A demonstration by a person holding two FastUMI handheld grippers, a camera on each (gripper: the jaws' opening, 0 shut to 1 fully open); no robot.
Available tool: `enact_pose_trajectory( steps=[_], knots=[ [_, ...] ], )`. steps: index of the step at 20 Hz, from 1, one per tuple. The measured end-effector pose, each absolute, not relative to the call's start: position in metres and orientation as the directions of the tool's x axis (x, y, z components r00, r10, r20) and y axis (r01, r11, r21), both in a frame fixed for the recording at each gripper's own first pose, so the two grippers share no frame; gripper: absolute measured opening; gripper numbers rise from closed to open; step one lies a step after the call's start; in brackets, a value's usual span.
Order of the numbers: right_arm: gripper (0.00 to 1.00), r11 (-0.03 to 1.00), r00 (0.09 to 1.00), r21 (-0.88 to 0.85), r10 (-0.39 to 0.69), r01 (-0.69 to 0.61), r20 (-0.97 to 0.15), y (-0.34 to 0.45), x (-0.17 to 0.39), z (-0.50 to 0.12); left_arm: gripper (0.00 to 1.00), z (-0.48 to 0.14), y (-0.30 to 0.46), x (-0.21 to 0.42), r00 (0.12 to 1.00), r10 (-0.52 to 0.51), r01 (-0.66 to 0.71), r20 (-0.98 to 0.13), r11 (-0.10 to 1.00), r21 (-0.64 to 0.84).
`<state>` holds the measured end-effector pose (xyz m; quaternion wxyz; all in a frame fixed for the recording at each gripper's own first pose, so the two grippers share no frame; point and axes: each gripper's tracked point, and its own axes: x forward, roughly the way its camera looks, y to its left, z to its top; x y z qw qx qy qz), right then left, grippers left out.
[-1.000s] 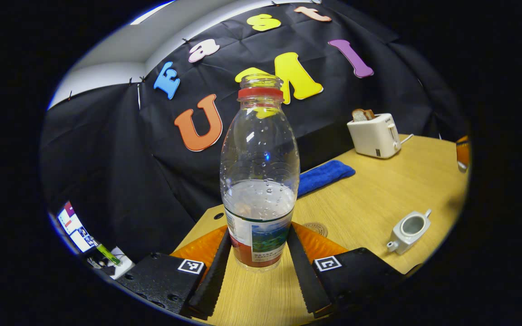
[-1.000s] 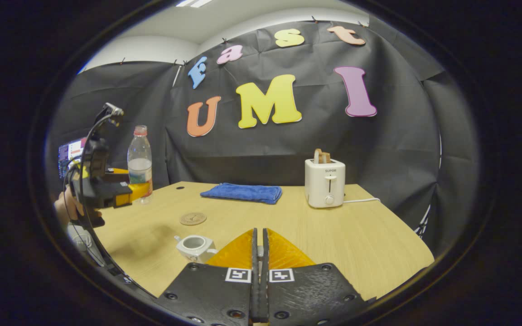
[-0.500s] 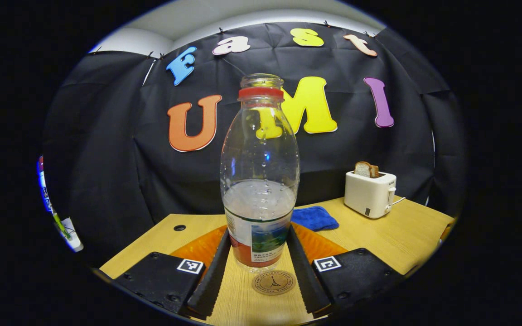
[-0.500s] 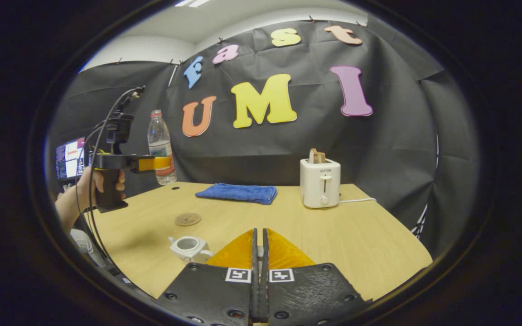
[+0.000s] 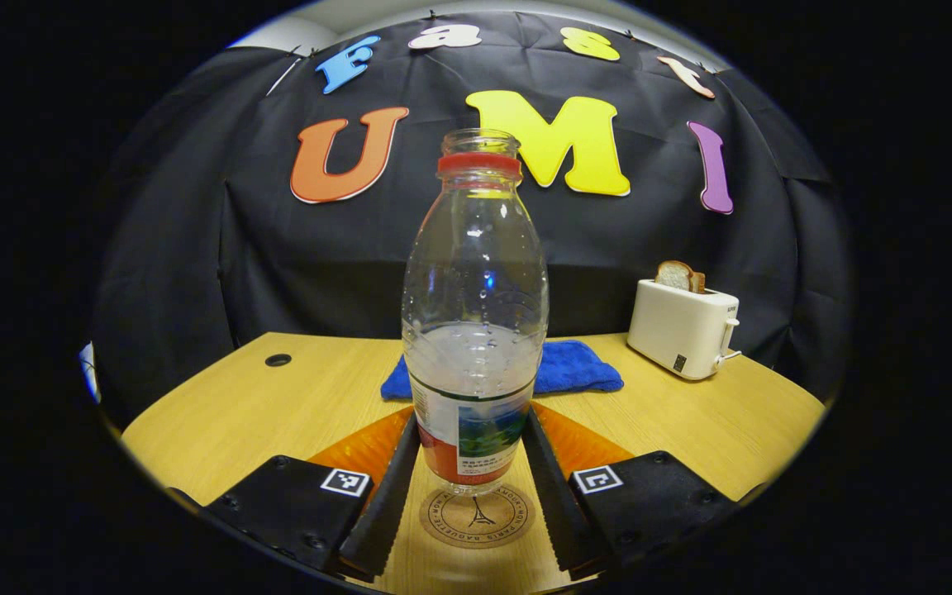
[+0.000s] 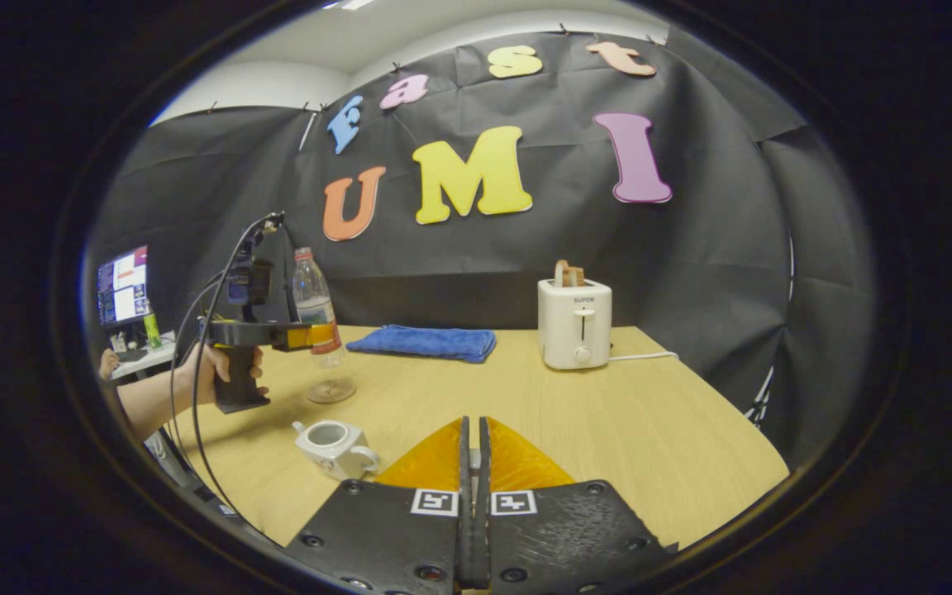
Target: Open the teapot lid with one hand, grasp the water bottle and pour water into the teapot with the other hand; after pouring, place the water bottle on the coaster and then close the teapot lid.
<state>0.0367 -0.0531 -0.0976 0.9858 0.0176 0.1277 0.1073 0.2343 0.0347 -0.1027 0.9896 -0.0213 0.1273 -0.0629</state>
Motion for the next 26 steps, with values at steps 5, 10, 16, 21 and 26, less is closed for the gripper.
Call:
enact_pose_trajectory(
  steps=[5, 10, 16, 21, 26],
  knots=[
    [0.0, 0.976, 0.941, 0.041, 0.218, -0.215, -0.259, -0.049, 0.04, -0.101, 0.75, -0.13, 0.034, 0.233, 0.95, -0.12, 0.114, -0.287, 0.993, -0.037],
    [0.0, 0.973, 0.936, 0.034, 0.228, -0.227, -0.267, -0.042, 0.041, -0.105, 0.77, -0.13, 0.034, 0.23, 0.956, -0.098, 0.093, -0.275, 0.995, -0.03],
    [0.0, 0.973, 0.938, 0.027, 0.229, -0.23, -0.259, -0.041, 0.041, -0.101, 0.8, -0.137, 0.038, 0.23, 0.952, -0.09, 0.082, -0.294, 0.996, -0.036],
    [0.0, 0.973, 0.939, 0.032, 0.227, -0.227, -0.258, -0.042, 0.041, -0.102, 0.79, -0.133, 0.04, 0.231, 0.955, -0.077, 0.073, -0.288, 0.997, -0.024],
    [0.0, 0.973, 0.94, 0.036, 0.229, -0.227, -0.254, -0.04, 0.043, -0.102, 0.76, -0.127, 0.04, 0.222, 0.952, -0.09, 0.08, -0.293, 0.996, -0.047]
  ],
)
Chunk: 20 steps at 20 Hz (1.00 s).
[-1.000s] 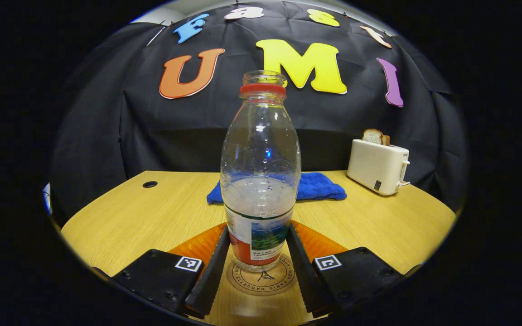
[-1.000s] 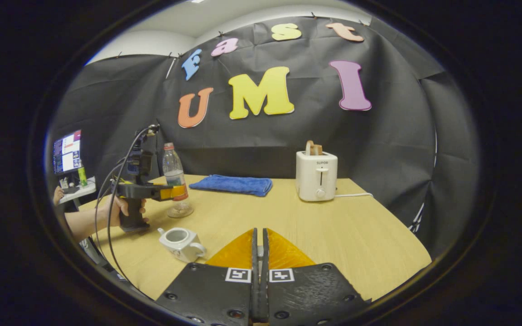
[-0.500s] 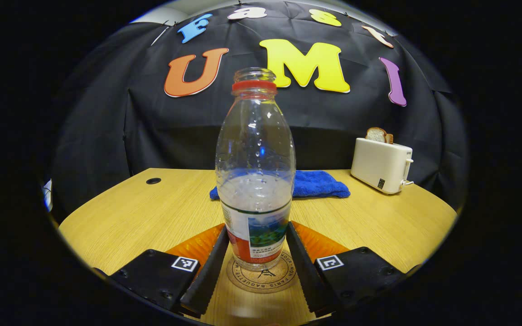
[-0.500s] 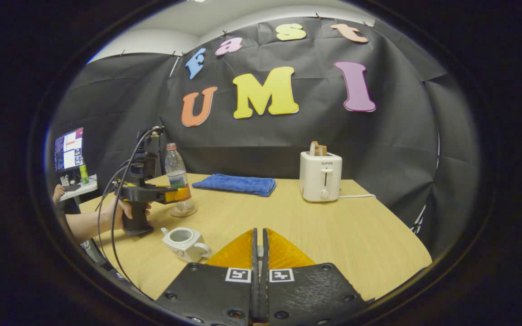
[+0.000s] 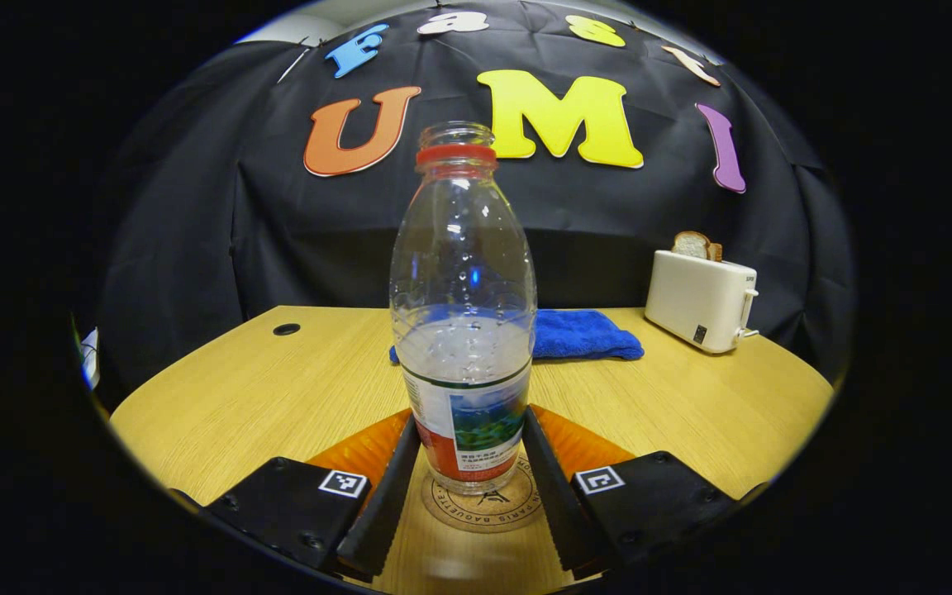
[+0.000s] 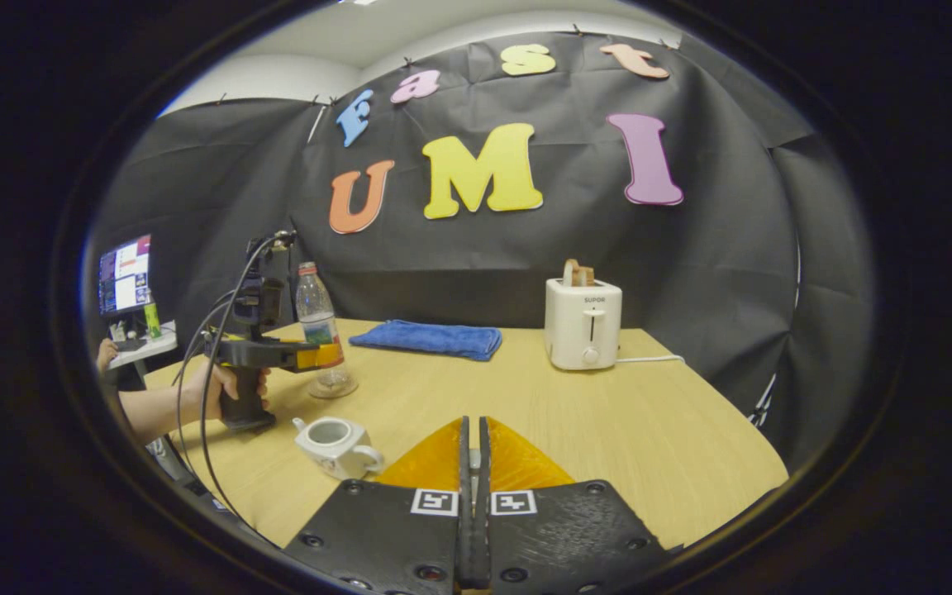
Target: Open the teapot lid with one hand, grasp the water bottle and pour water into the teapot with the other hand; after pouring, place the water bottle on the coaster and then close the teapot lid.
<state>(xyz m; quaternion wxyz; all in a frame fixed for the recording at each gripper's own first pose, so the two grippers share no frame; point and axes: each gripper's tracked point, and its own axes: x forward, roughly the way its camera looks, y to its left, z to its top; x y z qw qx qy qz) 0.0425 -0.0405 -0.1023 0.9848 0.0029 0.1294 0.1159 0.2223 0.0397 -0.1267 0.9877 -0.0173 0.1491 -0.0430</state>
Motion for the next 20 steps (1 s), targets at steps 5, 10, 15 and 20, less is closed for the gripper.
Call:
enact_pose_trajectory(
  steps=[5, 10, 15, 20],
  knots=[
    [0.0, 0.969, 0.935, 0.04, 0.244, -0.242, -0.257, -0.033, 0.04, -0.105, 0.77, -0.133, 0.034, 0.215, 0.942, -0.114, 0.113, -0.316, 0.993, -0.021],
    [0.0, 0.97, 0.937, 0.045, 0.243, -0.239, -0.253, -0.035, 0.041, -0.103, 0.79, -0.135, 0.035, 0.214, 0.939, -0.112, 0.115, -0.325, 0.993, -0.01],
    [0.0, 0.97, 0.936, 0.044, 0.244, -0.241, -0.253, -0.034, 0.039, -0.104, 0.91, -0.139, 0.034, 0.214, 0.932, -0.117, 0.121, -0.342, 0.993, -0.01],
    [0.0, 0.967, 0.934, 0.044, 0.253, -0.251, -0.252, -0.028, 0.038, -0.103, 1.0, -0.138, 0.036, 0.207, 0.929, -0.116, 0.112, -0.351, 0.993, -0.031]
  ],
)
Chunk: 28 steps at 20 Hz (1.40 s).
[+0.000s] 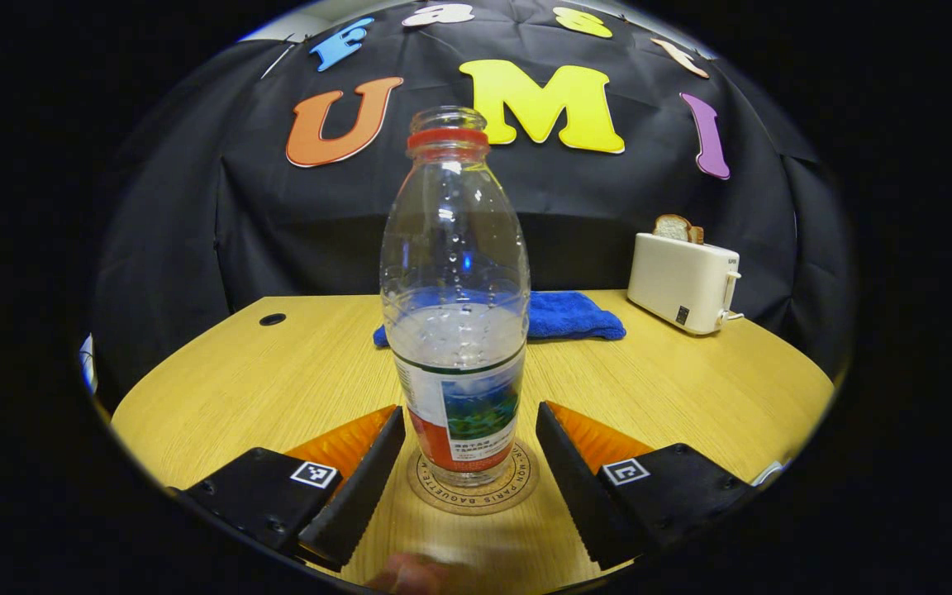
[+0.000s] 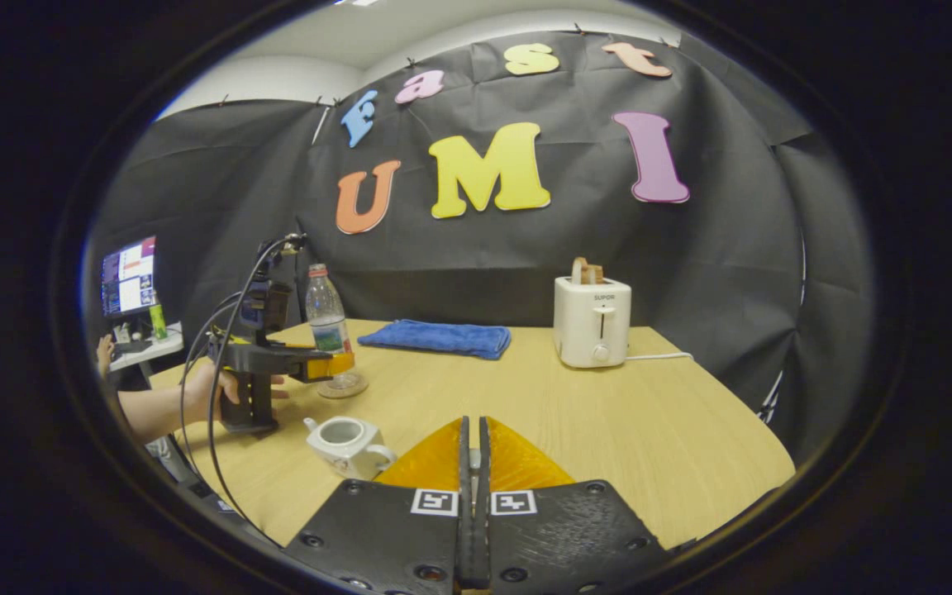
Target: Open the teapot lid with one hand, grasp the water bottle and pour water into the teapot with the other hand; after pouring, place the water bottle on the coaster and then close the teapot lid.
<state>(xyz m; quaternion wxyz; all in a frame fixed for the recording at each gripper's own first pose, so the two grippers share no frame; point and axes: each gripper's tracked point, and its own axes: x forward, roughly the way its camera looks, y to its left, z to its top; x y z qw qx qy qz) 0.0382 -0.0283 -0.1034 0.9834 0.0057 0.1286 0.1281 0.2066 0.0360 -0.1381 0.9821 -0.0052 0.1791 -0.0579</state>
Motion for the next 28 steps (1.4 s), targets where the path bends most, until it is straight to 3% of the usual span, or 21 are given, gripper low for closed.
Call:
enact_pose_trajectory(
  steps=[6, 12, 19, 28],
  knots=[
    [0.0, 0.924, 0.905, 0.047, 0.381, -0.379, -0.191, 0.027, 0.051, -0.087, 1.0, -0.114, 0.09, 0.153, 0.945, 0.029, -0.057, -0.326, 0.995, -0.079],
    [0.0, 0.856, 0.835, 0.041, 0.513, -0.516, -0.199, 0.1, 0.063, -0.1, 0.99, -0.022, 0.152, 0.102, 0.983, 0.116, -0.115, -0.141, 0.993, 0.016],
    [0.0, 0.847, 0.825, -0.004, 0.518, -0.532, -0.225, 0.121, 0.071, -0.123, 0.99, 0.055, 0.183, 0.086, 0.991, 0.132, -0.13, -0.023, 0.99, 0.058],
    [0.02, 0.86, 0.844, -0.042, 0.488, -0.508, -0.223, 0.115, 0.072, -0.137, 1.0, 0.038, 0.147, 0.064, 0.995, 0.092, -0.09, -0.042, 0.994, 0.057]
  ],
)
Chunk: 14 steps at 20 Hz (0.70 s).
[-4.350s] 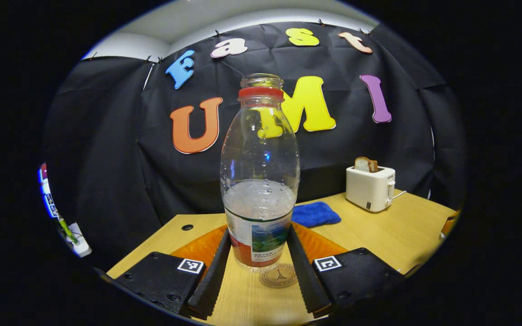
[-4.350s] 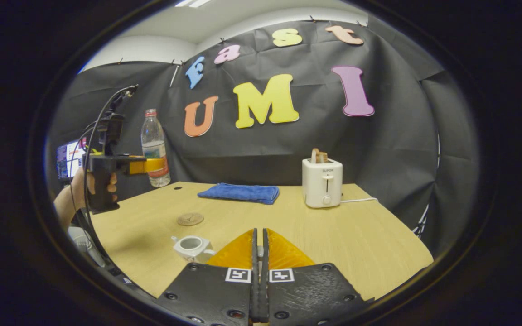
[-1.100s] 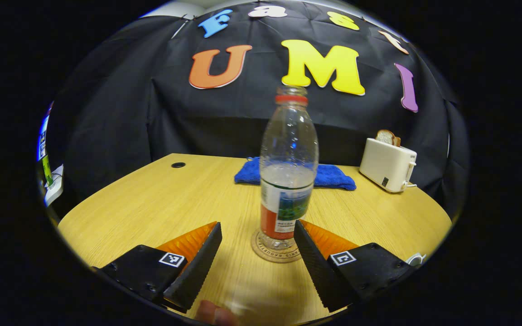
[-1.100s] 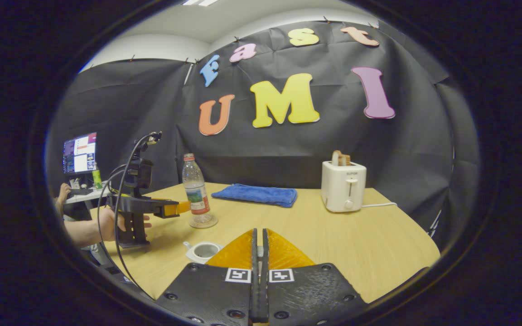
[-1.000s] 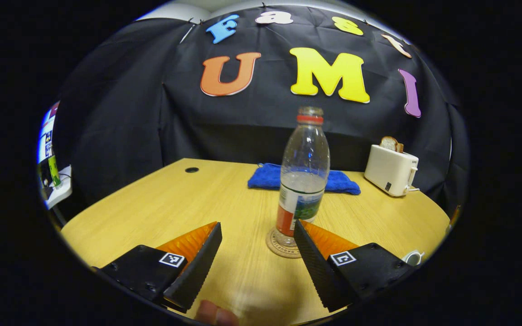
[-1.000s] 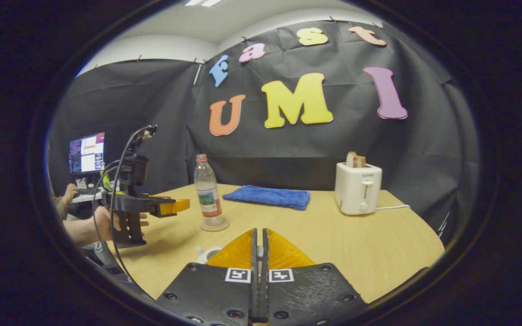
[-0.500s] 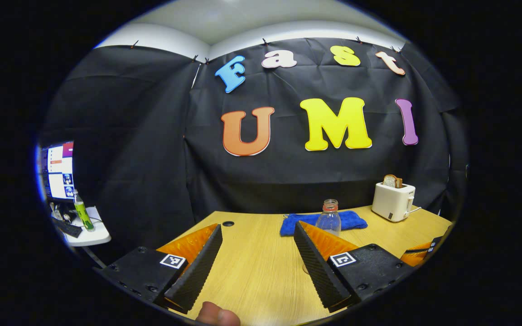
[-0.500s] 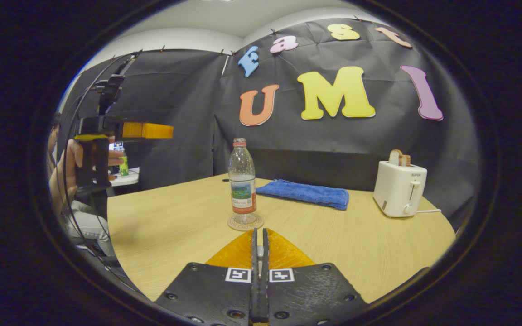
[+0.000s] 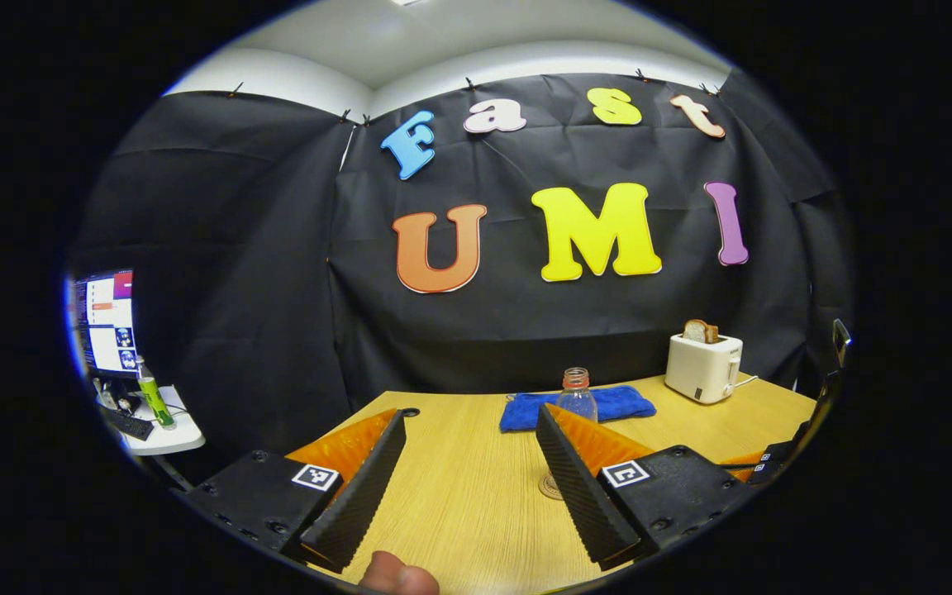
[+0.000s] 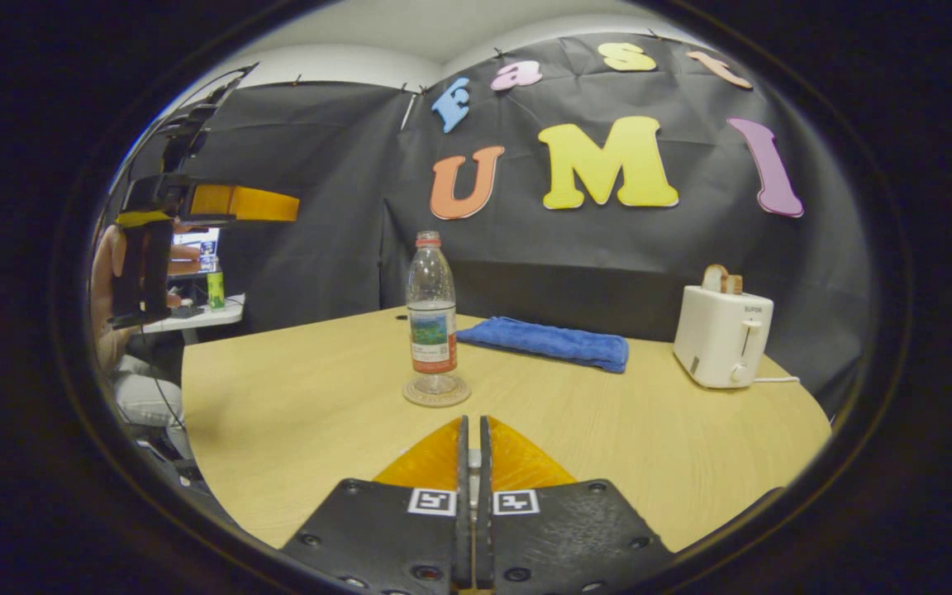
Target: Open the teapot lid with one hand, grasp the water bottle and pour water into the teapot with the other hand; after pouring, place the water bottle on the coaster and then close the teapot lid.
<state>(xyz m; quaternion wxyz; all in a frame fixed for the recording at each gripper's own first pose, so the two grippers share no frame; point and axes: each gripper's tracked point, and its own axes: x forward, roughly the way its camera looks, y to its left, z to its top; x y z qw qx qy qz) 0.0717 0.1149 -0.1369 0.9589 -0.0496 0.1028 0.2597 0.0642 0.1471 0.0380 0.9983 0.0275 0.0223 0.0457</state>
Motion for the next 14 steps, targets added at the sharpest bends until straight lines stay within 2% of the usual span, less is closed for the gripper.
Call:
enact_pose_trajectory(
  steps=[1, 3, 6, 14],
  knots=[
    [0.06, 0.863, 0.85, -0.054, 0.481, -0.502, -0.215, 0.115, 0.071, -0.133, 0.99, 0.037, 0.145, 0.062, 0.995, 0.092, -0.09, -0.045, 0.994, 0.057],
    [0.33, 0.886, 0.88, -0.065, 0.444, -0.459, -0.167, 0.107, 0.072, -0.119, 0.99, 0.039, 0.139, 0.057, 0.994, 0.102, -0.101, -0.039, 0.995, 0.026],
    [0.98, 0.925, 0.922, -0.014, 0.379, -0.381, -0.08, 0.091, 0.074, -0.077, 1.0, 0.042, 0.12, 0.05, 0.994, 0.103, -0.104, -0.037, 0.994, -0.038],
    [0.95, 0.997, 0.998, -0.042, 0.062, -0.063, -0.019, -0.038, 0.062, 0.054, 1.0, 0.054, 0.065, 0.039, 0.998, 0.058, -0.058, 0.002, 0.998, 0.017]
  ],
)
